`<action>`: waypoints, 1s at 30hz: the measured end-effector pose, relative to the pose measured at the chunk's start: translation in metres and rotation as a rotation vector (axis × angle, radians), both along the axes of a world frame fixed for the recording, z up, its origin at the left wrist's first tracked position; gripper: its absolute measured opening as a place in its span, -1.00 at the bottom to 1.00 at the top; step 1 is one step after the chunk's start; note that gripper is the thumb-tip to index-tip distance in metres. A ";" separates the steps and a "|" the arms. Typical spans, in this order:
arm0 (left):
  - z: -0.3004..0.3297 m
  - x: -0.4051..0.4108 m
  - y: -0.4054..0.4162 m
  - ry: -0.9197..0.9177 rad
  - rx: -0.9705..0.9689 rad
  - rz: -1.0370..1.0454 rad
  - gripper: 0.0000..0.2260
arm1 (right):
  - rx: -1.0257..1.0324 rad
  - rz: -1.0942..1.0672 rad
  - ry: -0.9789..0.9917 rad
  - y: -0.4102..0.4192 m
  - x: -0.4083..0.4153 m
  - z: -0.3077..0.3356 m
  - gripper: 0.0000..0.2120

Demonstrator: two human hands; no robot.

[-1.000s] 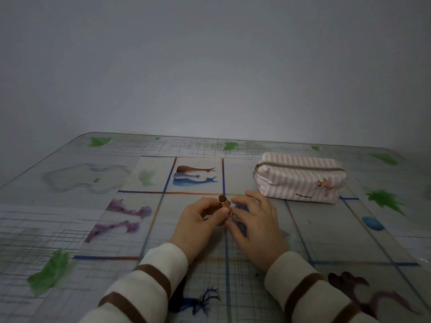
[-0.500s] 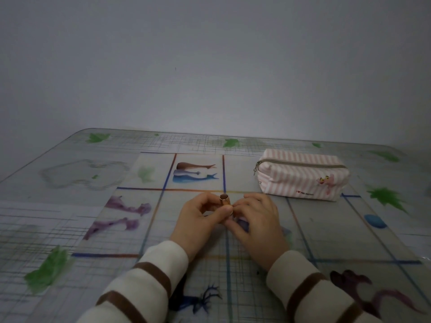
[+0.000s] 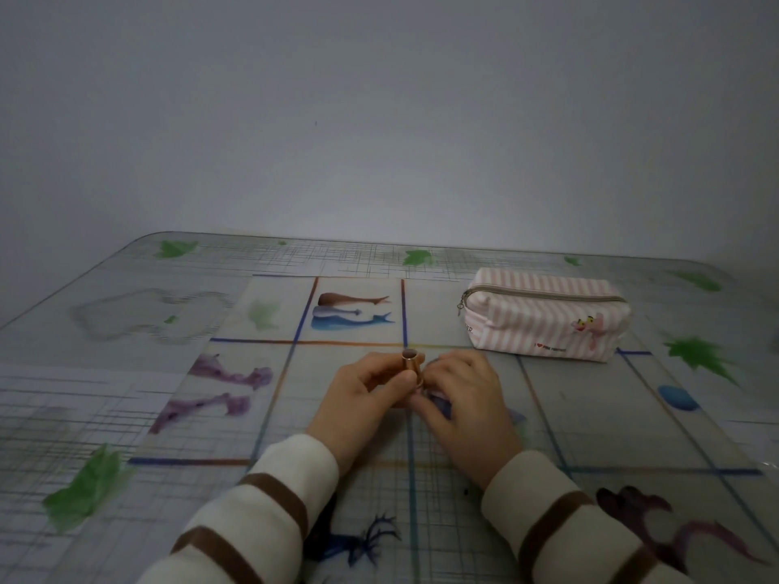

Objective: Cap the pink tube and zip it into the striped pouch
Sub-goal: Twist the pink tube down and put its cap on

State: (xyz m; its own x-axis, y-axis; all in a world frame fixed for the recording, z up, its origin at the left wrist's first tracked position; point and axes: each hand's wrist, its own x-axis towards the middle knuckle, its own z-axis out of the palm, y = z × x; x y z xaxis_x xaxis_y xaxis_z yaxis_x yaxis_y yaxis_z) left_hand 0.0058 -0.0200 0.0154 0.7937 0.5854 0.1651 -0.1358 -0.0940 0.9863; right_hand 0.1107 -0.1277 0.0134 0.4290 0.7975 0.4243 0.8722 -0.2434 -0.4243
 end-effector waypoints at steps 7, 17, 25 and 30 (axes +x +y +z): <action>-0.001 0.000 0.001 -0.015 -0.017 0.015 -0.85 | 0.016 0.001 0.016 -0.001 -0.002 0.001 -0.80; -0.001 -0.001 0.002 -0.033 -0.025 0.011 -0.87 | 0.030 -0.016 0.050 0.000 0.000 0.000 -0.81; -0.002 -0.001 0.003 -0.045 -0.018 0.013 -0.83 | 0.035 0.019 0.050 -0.002 -0.002 0.001 -0.78; -0.004 -0.001 0.004 -0.039 -0.006 0.010 -0.82 | 0.020 0.006 0.044 -0.002 -0.003 0.003 -0.76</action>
